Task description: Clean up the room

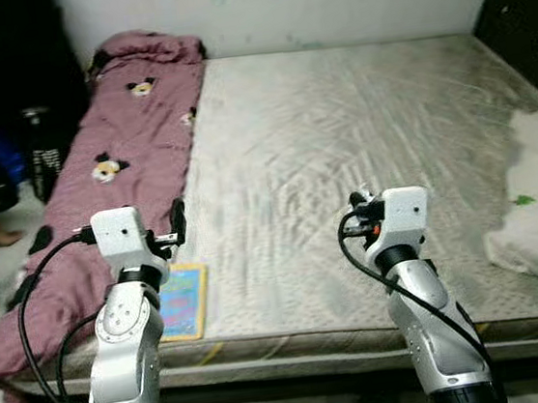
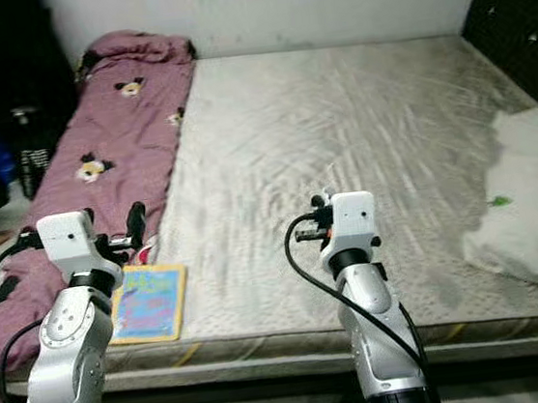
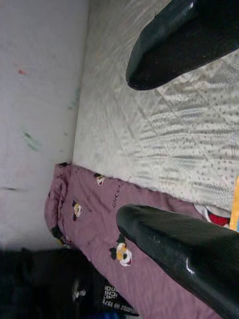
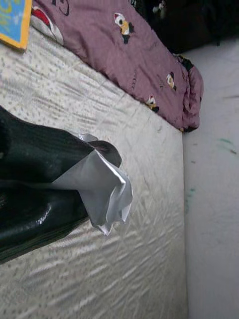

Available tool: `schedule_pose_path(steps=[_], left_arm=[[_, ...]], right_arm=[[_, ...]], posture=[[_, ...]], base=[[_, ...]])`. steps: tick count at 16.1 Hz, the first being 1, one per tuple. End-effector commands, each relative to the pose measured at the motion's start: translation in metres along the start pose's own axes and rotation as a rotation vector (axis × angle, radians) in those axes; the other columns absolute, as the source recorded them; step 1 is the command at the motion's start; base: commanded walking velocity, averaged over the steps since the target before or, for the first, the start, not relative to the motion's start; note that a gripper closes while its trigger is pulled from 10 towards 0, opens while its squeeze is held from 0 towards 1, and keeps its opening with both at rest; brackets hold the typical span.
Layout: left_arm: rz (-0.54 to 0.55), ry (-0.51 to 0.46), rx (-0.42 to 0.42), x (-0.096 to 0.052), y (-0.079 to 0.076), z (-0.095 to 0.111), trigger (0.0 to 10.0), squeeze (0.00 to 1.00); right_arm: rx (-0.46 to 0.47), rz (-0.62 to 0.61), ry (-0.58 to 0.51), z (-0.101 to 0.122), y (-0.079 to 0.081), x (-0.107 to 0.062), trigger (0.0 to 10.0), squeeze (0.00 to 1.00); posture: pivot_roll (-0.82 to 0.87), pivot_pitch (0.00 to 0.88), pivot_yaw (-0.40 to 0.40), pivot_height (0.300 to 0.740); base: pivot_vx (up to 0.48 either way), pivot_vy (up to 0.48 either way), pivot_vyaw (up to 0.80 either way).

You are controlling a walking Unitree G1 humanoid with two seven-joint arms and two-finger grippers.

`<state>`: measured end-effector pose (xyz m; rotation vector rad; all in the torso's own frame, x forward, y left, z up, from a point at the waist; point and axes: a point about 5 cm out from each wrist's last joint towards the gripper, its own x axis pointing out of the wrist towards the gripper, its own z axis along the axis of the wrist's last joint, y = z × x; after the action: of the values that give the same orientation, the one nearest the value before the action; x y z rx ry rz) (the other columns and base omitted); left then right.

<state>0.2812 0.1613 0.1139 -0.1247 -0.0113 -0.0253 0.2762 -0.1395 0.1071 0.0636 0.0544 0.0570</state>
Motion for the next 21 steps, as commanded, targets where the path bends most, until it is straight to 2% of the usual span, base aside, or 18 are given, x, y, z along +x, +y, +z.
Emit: schedule_pose_path(steps=[1, 5, 10, 21], left_arm=[[-0.025, -0.003, 0.001, 0.0017, -0.005, 0.0007, 10.0, 0.0], [-0.022, 0.0, -0.01, 0.0024, -0.005, 0.0002, 10.0, 0.0], [-0.026, 0.007, -0.023, 0.0047, -0.0064, 0.0001, 10.0, 0.0], [-0.021, 0.008, -0.038, 0.0057, -0.0075, 0.0002, 10.0, 0.0]], right_arm=[[-0.004, -0.008, -0.006, 0.002, -0.0045, 0.0005, 10.0, 0.0], [-0.011, 0.007, -0.012, 0.0028, -0.0026, 0.0009, 10.0, 0.0], [-0.008, 0.019, -0.013, 0.0036, -0.0018, 0.0028, 10.0, 0.0], [-0.024, 0.011, -0.016, 0.0038, -0.0018, 0.0033, 10.0, 0.0]], posture=[[0.01, 0.0, 0.031, 0.74], [0.0, 0.0, 0.032, 0.74], [0.0, 0.004, 0.033, 0.74], [0.0, 0.005, 0.031, 0.74]], base=[[0.0, 0.0, 0.0], [0.0, 0.0, 0.0], [0.0, 0.48, -0.57], [0.0, 0.48, 0.0]])
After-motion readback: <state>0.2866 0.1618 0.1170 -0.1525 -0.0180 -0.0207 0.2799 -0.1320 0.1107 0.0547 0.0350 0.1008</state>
